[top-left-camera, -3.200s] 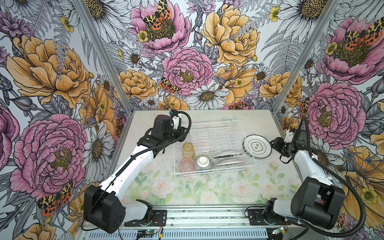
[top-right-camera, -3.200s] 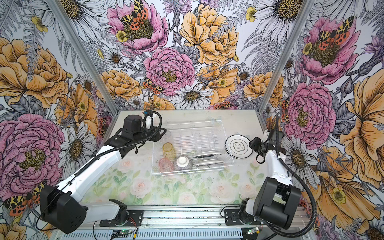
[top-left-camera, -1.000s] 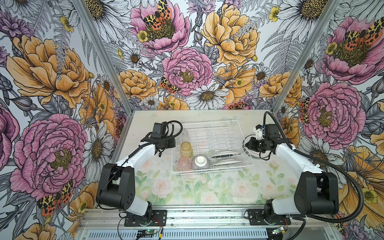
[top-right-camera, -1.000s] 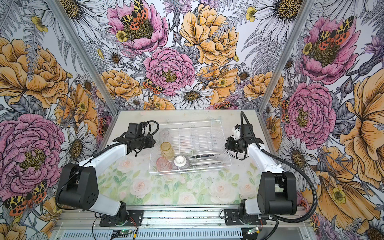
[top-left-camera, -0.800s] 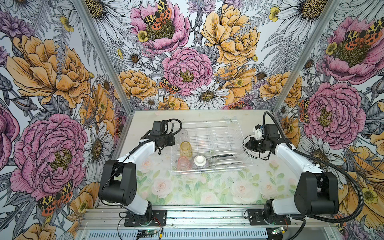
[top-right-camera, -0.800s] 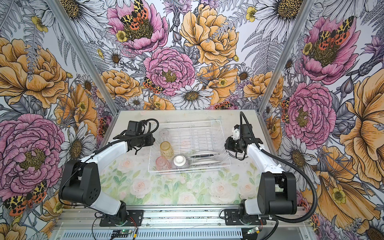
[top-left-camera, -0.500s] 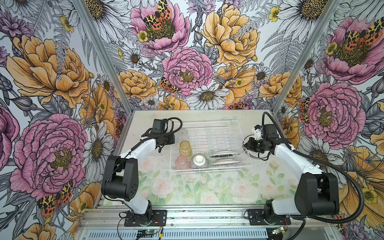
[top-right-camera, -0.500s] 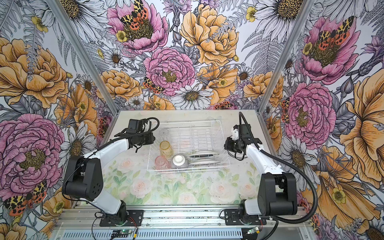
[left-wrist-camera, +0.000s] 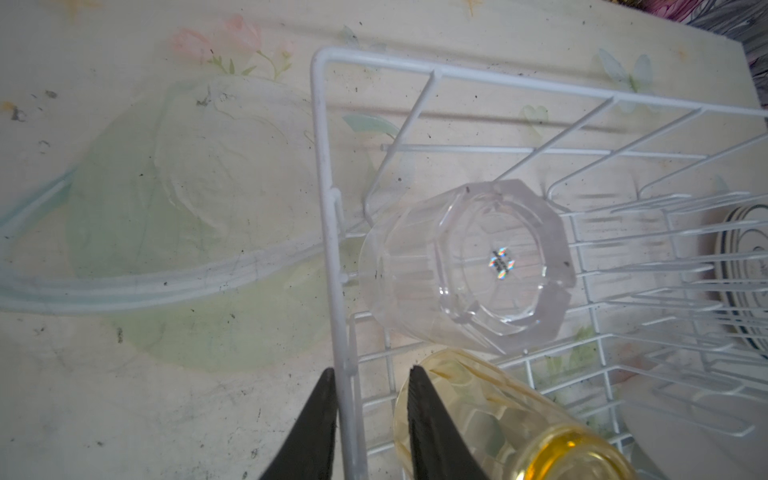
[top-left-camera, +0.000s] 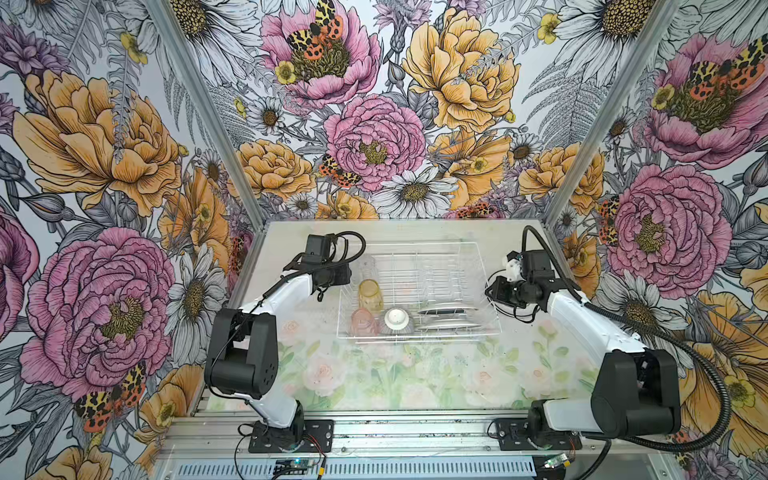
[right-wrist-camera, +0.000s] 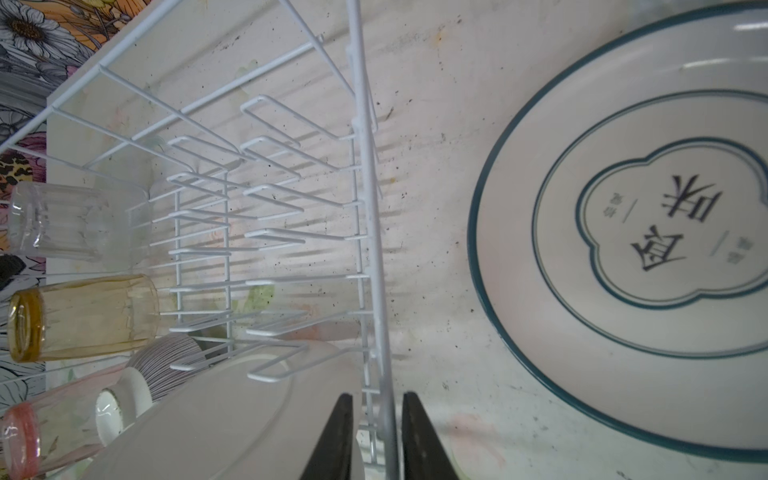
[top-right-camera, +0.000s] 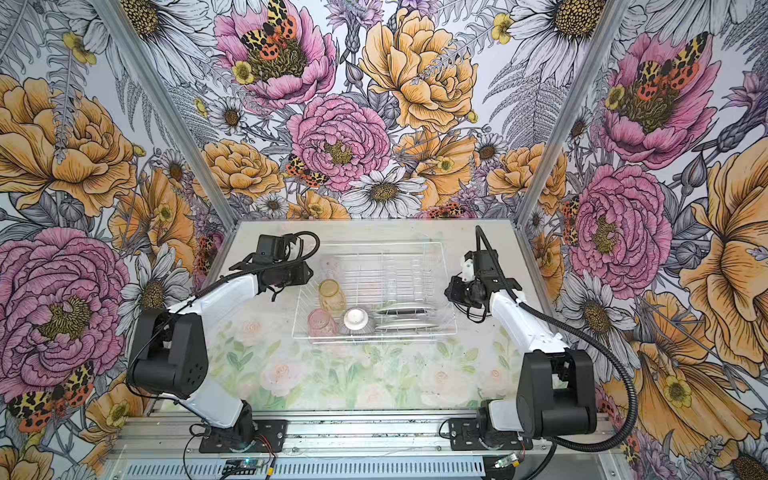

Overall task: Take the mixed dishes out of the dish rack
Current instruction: 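Swing the left gripper across the rack toward the upright plates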

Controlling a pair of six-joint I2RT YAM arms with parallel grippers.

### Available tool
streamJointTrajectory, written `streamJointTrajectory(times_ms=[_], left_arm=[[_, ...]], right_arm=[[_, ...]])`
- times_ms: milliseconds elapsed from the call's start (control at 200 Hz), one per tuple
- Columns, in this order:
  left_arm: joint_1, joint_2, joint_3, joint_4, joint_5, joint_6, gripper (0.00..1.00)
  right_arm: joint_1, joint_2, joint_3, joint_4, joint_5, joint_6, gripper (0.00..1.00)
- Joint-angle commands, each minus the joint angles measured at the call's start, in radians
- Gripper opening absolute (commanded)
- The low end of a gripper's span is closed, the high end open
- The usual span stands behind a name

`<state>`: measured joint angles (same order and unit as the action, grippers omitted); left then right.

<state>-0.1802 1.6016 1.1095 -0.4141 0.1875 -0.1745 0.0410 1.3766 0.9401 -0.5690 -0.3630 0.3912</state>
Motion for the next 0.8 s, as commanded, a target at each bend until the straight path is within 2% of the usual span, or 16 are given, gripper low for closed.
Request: streamJointTrajectory(times_ms=[0, 135, 205, 280, 410, 490, 590, 681, 796], left_arm=[[0.000, -0.103, -0.024, 0.043, -0.035, 0.014, 0.36], [-0.007, -0.204, -0.053, 0.054, -0.061, 0.021, 0.37], [-0.043, -0.263, -0.059, 0.040, -0.120, 0.046, 0.37], [-0.130, -0.322, -0.057, 0.018, -0.211, 0.094, 0.37], [-0.372, -0.362, -0.027, -0.013, -0.386, 0.221, 0.40], [-0.530, -0.338, 0.013, -0.033, -0.460, 0.320, 0.42], [-0.666, -0.256, 0.101, -0.097, -0.483, 0.415, 0.42], [-0.733, -0.163, 0.187, -0.153, -0.493, 0.468, 0.42], [-0.763, -0.064, 0.268, -0.188, -0.449, 0.501, 0.43]], right_arm=[[0.007, -0.027, 0.024, 0.018, -0.005, 0.004, 0.32], [0.004, -0.042, 0.039, 0.014, 0.004, -0.009, 0.45], [-0.004, -0.060, 0.047, 0.011, 0.013, -0.017, 0.50], [-0.016, -0.086, 0.055, 0.011, 0.024, -0.020, 0.53], [-0.034, -0.128, 0.074, 0.011, 0.042, -0.019, 0.54], [-0.038, -0.141, 0.091, 0.011, 0.039, -0.019, 0.55], [-0.037, -0.142, 0.107, 0.012, 0.015, -0.018, 0.55], [-0.037, -0.148, 0.112, 0.012, -0.005, -0.017, 0.55], [-0.037, -0.173, 0.101, 0.011, -0.004, -0.015, 0.55]])
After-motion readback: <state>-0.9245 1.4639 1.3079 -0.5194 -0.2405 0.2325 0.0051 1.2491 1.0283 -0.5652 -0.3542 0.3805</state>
